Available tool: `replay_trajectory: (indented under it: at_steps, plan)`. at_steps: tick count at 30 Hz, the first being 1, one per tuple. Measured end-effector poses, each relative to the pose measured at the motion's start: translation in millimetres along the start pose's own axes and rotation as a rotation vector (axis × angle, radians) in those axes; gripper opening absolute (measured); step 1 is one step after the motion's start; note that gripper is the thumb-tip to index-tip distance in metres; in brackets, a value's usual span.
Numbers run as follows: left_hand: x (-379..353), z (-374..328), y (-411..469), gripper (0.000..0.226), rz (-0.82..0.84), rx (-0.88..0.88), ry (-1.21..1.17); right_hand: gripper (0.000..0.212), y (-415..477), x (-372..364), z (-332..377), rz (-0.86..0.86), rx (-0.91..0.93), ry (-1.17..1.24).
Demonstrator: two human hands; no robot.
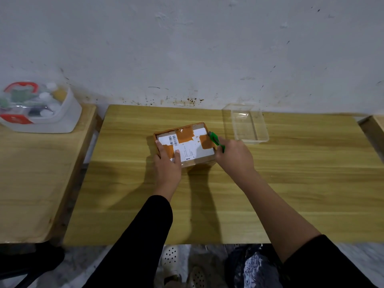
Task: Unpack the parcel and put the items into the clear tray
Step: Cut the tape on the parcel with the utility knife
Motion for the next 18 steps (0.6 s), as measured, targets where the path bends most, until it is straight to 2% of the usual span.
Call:
replay_trajectory:
  at_steps: [18]
  plan:
    - [3, -7, -7, 0.066, 0.005, -0.03, 0.058, 0.034, -31, -3, -6, 0.002, 0.013, -0.156]
Point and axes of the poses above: each hand's wrist, its own y-axis towards the middle knuckle, its own x-axis out of the back of the hand, z = x × y, the point moved 4 cm from there along y, towards the middle knuckle, and after that the axes turned 1 degree about -x, right-handed, at the moved point
